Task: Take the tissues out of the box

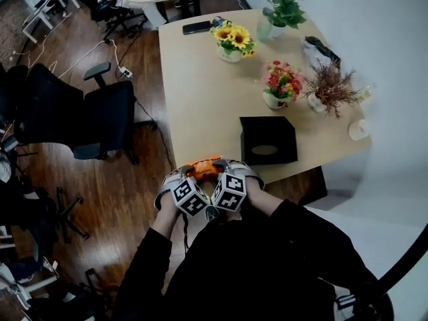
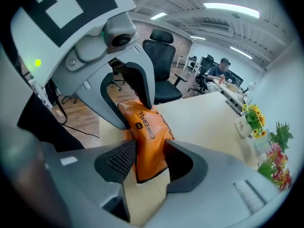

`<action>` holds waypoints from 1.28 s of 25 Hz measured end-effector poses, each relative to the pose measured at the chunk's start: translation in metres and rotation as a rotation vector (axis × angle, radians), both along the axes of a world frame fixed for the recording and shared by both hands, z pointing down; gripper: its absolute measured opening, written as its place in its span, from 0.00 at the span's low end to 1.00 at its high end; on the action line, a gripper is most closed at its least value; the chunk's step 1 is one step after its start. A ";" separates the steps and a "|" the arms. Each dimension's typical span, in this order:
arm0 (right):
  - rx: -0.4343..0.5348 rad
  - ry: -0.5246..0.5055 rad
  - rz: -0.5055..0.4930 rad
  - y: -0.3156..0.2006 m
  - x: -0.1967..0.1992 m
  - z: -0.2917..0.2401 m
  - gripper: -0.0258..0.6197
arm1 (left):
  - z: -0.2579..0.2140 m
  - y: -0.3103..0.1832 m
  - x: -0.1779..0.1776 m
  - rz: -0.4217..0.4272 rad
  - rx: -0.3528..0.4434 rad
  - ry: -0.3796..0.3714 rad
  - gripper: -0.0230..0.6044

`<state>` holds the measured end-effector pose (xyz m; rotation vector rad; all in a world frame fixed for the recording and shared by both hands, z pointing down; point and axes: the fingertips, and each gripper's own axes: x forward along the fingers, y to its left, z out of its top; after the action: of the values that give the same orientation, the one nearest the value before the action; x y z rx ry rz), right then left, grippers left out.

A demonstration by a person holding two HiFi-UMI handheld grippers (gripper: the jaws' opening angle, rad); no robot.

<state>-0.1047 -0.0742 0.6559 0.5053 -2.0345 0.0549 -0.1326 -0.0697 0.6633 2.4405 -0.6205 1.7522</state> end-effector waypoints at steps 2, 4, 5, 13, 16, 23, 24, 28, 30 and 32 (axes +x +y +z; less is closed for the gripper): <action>0.004 0.005 -0.006 -0.001 0.005 -0.001 0.33 | 0.001 -0.001 0.003 -0.010 -0.001 0.000 0.36; 0.004 0.010 -0.005 -0.001 0.014 -0.003 0.33 | -0.002 -0.001 0.013 -0.010 -0.007 0.012 0.35; 0.003 0.011 -0.004 -0.001 0.018 -0.004 0.33 | -0.003 -0.001 0.017 -0.009 -0.010 0.017 0.35; -0.007 0.009 0.013 -0.006 0.026 -0.003 0.35 | -0.001 -0.008 0.024 -0.010 -0.001 0.043 0.39; -0.014 0.001 0.004 -0.004 0.026 -0.005 0.36 | -0.002 -0.008 0.024 -0.038 0.013 0.060 0.42; -0.028 -0.038 0.048 -0.011 0.047 -0.019 0.42 | -0.015 -0.008 0.021 -0.142 -0.013 0.159 0.65; -0.024 -0.055 0.069 -0.013 0.049 -0.026 0.42 | -0.021 -0.008 0.017 -0.158 -0.011 0.186 0.65; -0.020 -0.159 0.184 -0.015 0.057 -0.057 0.42 | -0.057 -0.007 0.000 -0.279 0.037 0.357 0.65; -0.017 -0.232 0.263 -0.014 0.066 -0.077 0.42 | -0.091 -0.008 -0.006 -0.368 0.101 0.504 0.64; -0.009 -0.322 0.348 -0.013 0.076 -0.100 0.42 | -0.125 -0.006 -0.012 -0.451 0.168 0.654 0.64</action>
<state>-0.0285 -0.0873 0.5557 0.8875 -2.2318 0.3760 -0.1446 -0.0759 0.5382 2.4897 -1.1287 0.7056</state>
